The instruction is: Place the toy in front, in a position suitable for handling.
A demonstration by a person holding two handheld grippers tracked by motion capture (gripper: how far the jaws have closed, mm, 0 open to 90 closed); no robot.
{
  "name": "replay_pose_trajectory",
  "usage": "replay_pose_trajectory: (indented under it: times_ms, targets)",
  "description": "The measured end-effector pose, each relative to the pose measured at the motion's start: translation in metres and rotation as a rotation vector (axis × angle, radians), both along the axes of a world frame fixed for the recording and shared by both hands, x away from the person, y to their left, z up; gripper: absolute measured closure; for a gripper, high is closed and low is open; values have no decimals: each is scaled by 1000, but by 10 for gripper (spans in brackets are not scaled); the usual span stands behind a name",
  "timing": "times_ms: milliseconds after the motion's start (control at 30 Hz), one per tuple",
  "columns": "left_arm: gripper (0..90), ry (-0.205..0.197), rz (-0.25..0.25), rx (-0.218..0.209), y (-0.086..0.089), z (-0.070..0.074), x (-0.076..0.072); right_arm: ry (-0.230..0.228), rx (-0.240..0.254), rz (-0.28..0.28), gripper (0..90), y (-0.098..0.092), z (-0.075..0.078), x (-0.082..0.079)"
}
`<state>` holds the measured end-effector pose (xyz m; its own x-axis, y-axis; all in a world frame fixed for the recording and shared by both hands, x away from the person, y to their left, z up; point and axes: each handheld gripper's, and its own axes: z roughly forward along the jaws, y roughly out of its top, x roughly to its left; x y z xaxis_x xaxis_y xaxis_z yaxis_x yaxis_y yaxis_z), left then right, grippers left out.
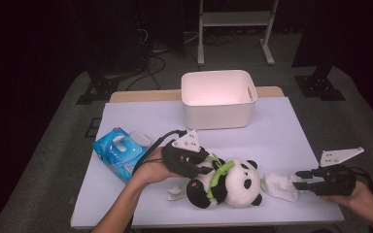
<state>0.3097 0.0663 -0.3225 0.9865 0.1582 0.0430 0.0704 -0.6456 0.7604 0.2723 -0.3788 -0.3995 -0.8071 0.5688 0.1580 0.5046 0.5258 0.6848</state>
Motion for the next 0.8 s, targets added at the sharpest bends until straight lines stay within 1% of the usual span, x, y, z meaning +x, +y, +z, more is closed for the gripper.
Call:
replay_pose_trajectory:
  times_ms: [33,67,100,133,200,233,300,367,400,467,533,600,667,700,800]
  targets:
    - [480,5,7,-7,0,-1,-1,-2,-2,0,508,0,1,1]
    - [474,4,3,-1,2,-1,0,-2,-5,-2,507,1,3,1]
    - [470,7,8,-6,2,-2,-1,-5,-4,-3,507,0,5,1]
    - [468,6,10,-3,3,-2,-1,-8,7,-4,505,-1,6,1]
    - [461,11,13,-7,5,-3,-1,-11,8,-4,496,0,9,2]
    - [458,9,16,-9,6,-3,0,-11,5,-5,482,0,10,2]
    - [452,11,23,-12,9,-3,0,-13,14,-6,456,1,13,4]
    - [450,9,27,-15,12,-2,0,-23,20,-6,431,3,17,8]
    - [450,8,27,-17,13,-2,0,-25,27,-4,421,6,19,10]
    - [445,12,30,-19,15,-2,0,-37,24,-4,404,11,23,15]
    - [435,12,36,-12,17,-2,0,-51,39,10,386,17,27,21]
    - [417,13,43,-16,20,-3,-1,-55,46,23,354,25,31,29]
    - [404,7,44,-14,25,-3,-1,-53,43,29,349,31,33,34]
    - [400,10,51,-25,27,-4,-1,-53,46,38,344,34,34,37]
    - [375,3,73,-37,36,-6,-2,-56,43,56,331,43,37,46]
